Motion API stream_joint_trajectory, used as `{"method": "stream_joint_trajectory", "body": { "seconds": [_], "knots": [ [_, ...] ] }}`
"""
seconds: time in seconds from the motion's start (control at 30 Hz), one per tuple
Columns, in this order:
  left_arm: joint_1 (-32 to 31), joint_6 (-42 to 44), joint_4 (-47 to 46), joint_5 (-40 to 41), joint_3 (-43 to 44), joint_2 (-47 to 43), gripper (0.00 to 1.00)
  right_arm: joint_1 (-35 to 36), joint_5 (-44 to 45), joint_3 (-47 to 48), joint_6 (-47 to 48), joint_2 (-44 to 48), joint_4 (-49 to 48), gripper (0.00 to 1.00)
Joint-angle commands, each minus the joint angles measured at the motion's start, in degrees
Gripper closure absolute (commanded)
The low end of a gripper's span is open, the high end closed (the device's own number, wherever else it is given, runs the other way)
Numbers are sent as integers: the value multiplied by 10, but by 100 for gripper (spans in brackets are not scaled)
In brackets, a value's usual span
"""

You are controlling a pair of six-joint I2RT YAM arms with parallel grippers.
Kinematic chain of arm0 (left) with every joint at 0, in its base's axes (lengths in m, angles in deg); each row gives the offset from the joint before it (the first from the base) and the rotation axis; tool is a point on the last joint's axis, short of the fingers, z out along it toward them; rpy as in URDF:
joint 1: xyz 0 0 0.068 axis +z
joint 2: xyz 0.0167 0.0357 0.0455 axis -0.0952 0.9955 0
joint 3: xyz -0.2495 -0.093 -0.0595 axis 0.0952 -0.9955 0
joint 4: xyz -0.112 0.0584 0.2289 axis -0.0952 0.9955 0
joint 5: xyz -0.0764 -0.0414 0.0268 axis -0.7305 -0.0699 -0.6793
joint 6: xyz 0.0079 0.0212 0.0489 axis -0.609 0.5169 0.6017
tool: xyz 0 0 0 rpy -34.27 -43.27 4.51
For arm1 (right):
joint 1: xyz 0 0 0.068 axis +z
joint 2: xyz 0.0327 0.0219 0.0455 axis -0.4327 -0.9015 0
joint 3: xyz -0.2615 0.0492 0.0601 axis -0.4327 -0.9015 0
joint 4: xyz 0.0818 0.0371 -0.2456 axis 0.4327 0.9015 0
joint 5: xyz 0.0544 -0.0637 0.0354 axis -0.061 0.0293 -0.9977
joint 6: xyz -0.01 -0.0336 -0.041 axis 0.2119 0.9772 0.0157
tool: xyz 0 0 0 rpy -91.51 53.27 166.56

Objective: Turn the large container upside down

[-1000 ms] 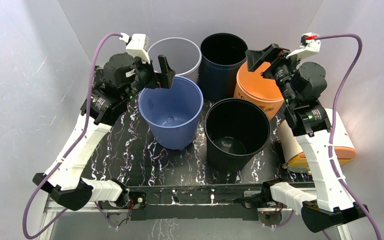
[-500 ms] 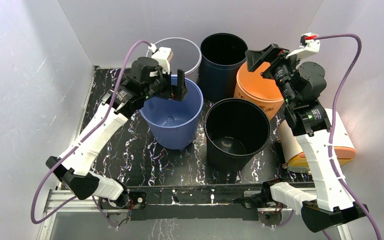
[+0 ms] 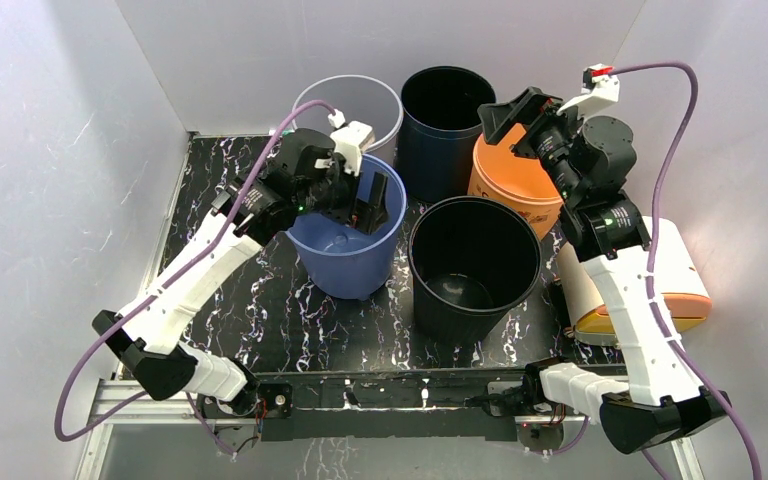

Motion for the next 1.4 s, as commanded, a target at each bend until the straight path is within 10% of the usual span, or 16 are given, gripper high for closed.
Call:
{"method": "stream_joint_trajectory", "body": {
  "seconds": [0.0, 0.6, 0.73, 0.9, 1.37],
  "knots": [
    [-46, 46, 55, -5, 49, 6, 2, -2, -16, 12, -9, -3, -13, 2],
    [-127, 65, 159, 121, 97, 94, 39, -1, -56, 13, -34, -33, -26, 2],
    [-127, 53, 159, 136, 85, 94, 56, -1, -56, 14, -33, -31, -26, 2],
    [-127, 35, 158, 146, 79, 88, 100, -1, -48, 14, -26, -27, -18, 2],
    [-123, -99, 183, 133, 127, -18, 100, 4, -263, 48, 42, -57, -4, 2]
  ]
}}
